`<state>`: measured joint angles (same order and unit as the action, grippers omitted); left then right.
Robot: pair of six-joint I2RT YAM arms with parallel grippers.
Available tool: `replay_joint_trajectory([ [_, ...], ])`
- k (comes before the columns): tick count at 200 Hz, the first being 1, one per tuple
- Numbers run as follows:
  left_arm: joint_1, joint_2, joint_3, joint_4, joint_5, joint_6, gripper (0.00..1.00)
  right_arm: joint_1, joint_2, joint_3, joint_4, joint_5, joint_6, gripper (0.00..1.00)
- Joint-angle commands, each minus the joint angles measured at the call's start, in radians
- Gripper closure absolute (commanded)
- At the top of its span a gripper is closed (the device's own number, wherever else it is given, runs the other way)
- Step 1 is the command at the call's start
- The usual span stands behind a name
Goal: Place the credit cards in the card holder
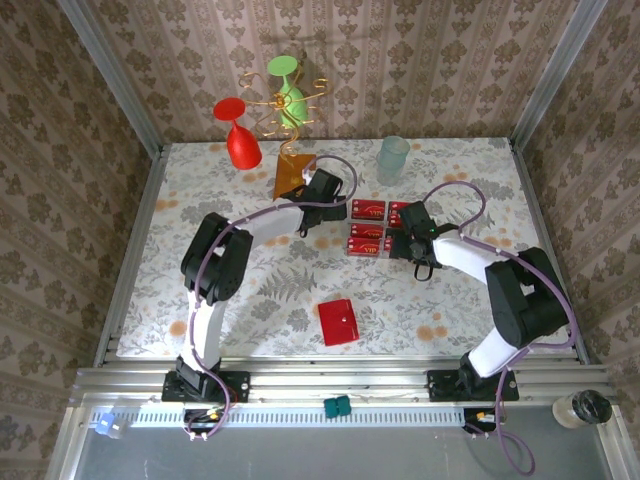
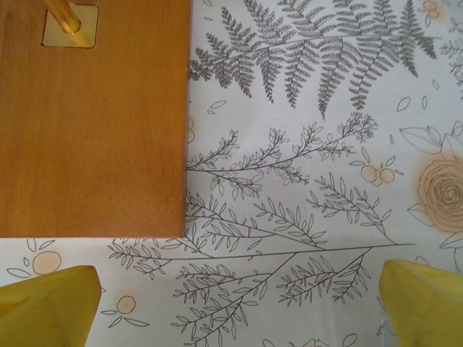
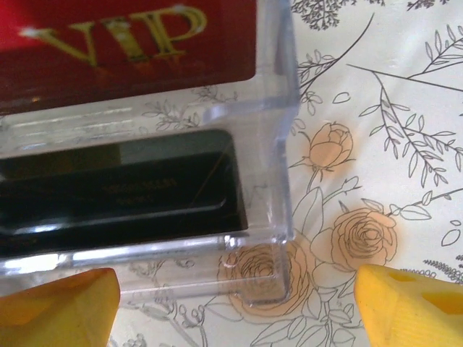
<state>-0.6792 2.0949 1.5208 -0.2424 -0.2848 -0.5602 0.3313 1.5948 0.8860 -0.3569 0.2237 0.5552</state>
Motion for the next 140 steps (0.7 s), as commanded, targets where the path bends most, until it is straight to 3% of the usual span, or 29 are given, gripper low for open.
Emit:
replay_joint_trajectory([
  [1, 0.007, -0.039, -0.006, -0.038, -0.006, 0.034, 0.0, -0.002, -0.095, 0.001, -0.055, -0.045, -0.017, 0.14],
  [53, 0.053, -0.204, -0.152, -0.019, -0.018, 0.037, 0.0, 0.008, -0.311, -0.056, -0.105, -0.174, -0.007, 0.13],
  [86, 0.06, -0.367, -0.305, 0.008, 0.003, 0.019, 0.0, 0.106, -0.325, -0.047, -0.158, -0.27, -0.009, 0.12],
  [114, 0.052, -0.517, -0.451, 0.019, 0.032, -0.017, 0.0, 0.173, -0.356, -0.131, -0.061, -0.475, 0.049, 0.27],
  [140, 0.041, -0.644, -0.578, 0.017, 0.058, -0.07, 0.0, 0.219, -0.385, -0.221, 0.003, -0.563, 0.141, 0.44],
])
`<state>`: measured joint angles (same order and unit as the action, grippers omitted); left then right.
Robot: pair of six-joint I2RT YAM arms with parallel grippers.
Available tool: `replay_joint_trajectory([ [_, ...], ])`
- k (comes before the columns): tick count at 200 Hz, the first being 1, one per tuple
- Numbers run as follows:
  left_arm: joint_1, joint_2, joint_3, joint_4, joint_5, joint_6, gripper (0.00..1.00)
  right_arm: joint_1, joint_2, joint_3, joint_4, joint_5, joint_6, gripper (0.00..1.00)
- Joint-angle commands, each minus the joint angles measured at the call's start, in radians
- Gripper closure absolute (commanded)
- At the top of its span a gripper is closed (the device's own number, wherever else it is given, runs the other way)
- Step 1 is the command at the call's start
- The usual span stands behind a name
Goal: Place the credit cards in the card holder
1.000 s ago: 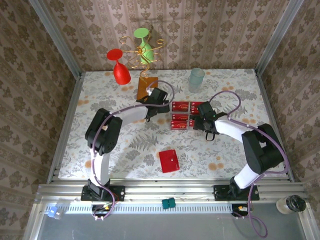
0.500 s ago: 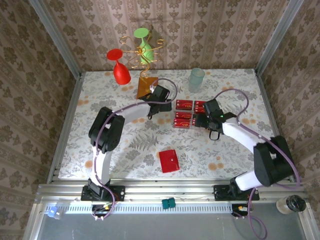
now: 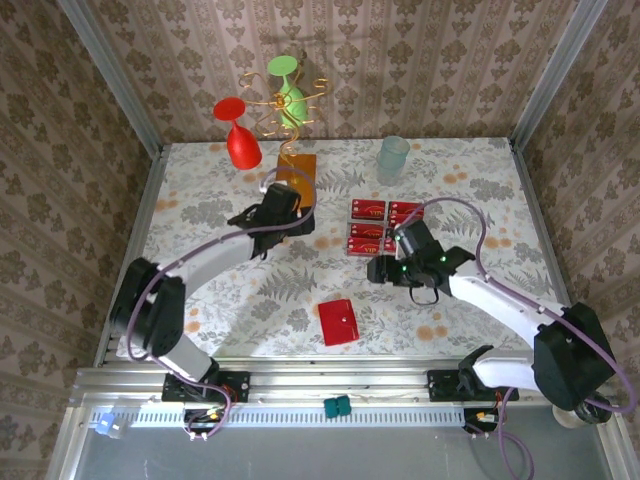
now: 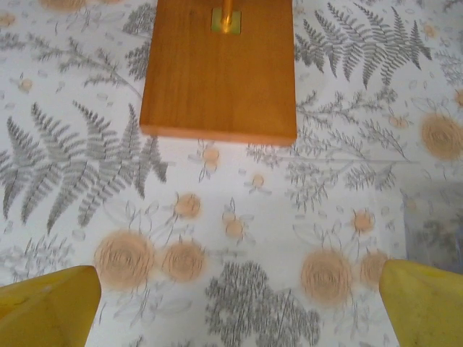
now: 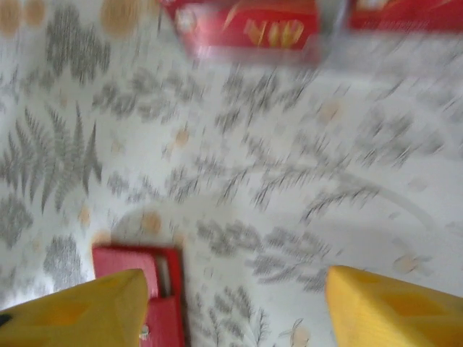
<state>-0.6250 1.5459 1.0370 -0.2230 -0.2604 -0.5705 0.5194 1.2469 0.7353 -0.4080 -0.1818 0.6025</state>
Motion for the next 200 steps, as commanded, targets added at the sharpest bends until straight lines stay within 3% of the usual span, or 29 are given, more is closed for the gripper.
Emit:
replay_joint_trajectory([
  [1, -0.014, -0.099, -0.1, -0.003, 0.036, -0.062, 0.0, 0.034, -0.039, -0.072, 0.057, -0.16, 0.095, 0.44],
  [29, -0.044, -0.185, -0.205, 0.023, 0.042, -0.116, 0.0, 0.097, -0.049, -0.125, 0.077, -0.186, 0.154, 0.52],
  [123, -0.099, -0.185, -0.236, 0.018, 0.001, -0.135, 0.0, 0.275, 0.017, -0.227, 0.231, -0.165, 0.327, 0.54],
  [200, -0.111, -0.179, -0.239, 0.014, -0.017, -0.126, 0.0, 0.32, 0.089, -0.215, 0.264, -0.148, 0.354, 0.53],
])
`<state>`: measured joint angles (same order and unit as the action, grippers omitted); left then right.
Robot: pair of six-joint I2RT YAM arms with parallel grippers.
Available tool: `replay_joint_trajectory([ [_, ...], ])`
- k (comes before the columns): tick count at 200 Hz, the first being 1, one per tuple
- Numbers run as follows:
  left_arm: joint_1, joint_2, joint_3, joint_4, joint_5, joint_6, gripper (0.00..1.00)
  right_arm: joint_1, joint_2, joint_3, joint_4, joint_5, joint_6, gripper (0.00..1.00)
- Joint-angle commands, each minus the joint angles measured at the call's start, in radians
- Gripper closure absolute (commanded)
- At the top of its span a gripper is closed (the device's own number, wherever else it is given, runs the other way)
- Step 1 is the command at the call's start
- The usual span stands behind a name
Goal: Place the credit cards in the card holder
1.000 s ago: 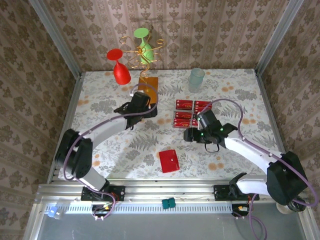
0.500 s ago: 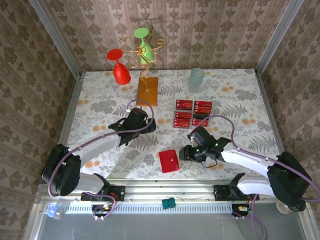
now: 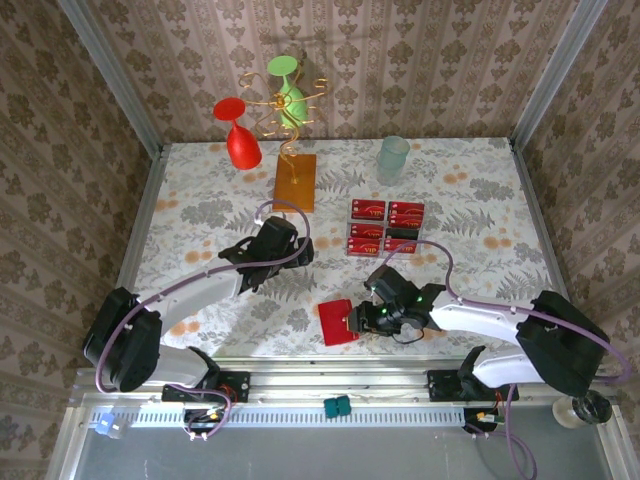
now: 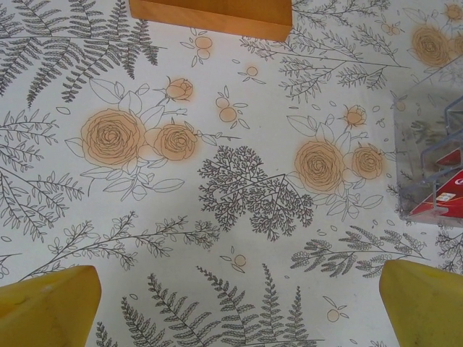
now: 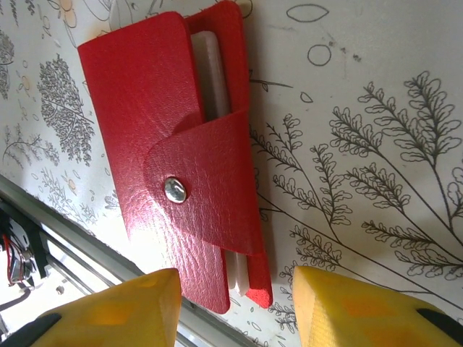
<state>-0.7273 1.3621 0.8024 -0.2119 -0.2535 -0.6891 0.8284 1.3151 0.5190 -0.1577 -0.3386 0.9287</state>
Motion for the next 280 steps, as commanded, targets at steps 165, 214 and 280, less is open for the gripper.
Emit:
replay_joint_trajectory([
  [165, -0.03, 0.012, -0.008, -0.001, -0.051, -0.005, 0.0, 0.02, 0.111, -0.03, 0.177, -0.039, 0.097, 0.6],
  [214, -0.036, 0.018, -0.008, -0.003, -0.052, -0.006, 0.0, 0.02, 0.146, -0.033, 0.234, -0.048, 0.111, 0.98],
  [280, 0.017, -0.022, -0.009, 0.067, 0.164, 0.023, 0.0, -0.108, 0.019, 0.068, 0.182, -0.138, 0.052, 1.0],
])
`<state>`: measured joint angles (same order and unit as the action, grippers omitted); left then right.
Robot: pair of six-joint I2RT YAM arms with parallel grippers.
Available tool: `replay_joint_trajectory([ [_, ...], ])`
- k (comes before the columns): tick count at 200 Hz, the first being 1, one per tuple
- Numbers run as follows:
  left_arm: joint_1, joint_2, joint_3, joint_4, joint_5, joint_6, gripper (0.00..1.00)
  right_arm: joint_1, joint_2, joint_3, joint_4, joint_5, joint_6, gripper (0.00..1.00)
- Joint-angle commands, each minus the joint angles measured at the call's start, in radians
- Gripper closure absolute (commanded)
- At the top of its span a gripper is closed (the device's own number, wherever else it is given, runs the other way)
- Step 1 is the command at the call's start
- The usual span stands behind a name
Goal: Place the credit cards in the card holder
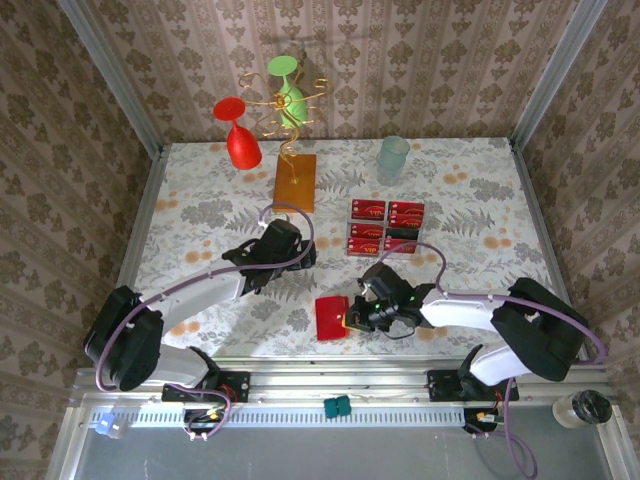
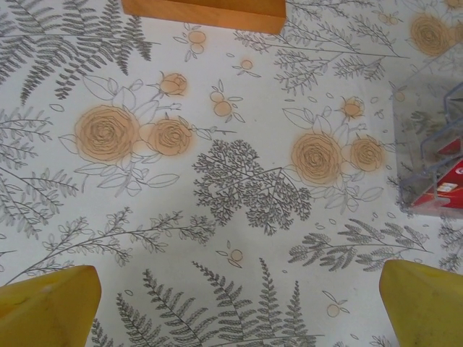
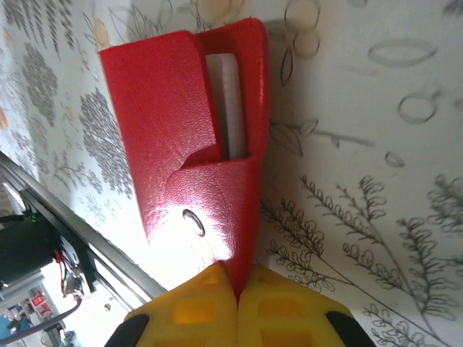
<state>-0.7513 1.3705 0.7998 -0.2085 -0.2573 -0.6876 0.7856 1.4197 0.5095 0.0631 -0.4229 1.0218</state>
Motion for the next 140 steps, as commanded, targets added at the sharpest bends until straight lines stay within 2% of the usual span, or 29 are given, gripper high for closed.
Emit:
replay_joint_trajectory([
  [1, 0.044, -0.033, -0.008, 0.072, 0.179, 0.021, 0.0, -0.07, -0.089, 0.079, -0.041, -0.056, -0.043, 1.0],
  [29, 0.127, -0.075, -0.047, 0.204, 0.374, -0.078, 0.0, -0.186, -0.151, 0.127, -0.033, -0.133, -0.046, 1.0],
  [51, 0.17, -0.083, -0.064, 0.297, 0.473, -0.157, 0.02, -0.247, -0.155, 0.171, 0.017, -0.187, -0.021, 1.0],
  [95, 0.181, -0.059, -0.077, 0.488, 0.574, -0.27, 0.11, -0.257, -0.092, 0.252, 0.101, -0.234, 0.028, 1.0],
  [140, 0.176, -0.019, -0.11, 0.629, 0.619, -0.35, 0.22, -0.256, -0.064, 0.259, 0.156, -0.242, 0.064, 1.0],
])
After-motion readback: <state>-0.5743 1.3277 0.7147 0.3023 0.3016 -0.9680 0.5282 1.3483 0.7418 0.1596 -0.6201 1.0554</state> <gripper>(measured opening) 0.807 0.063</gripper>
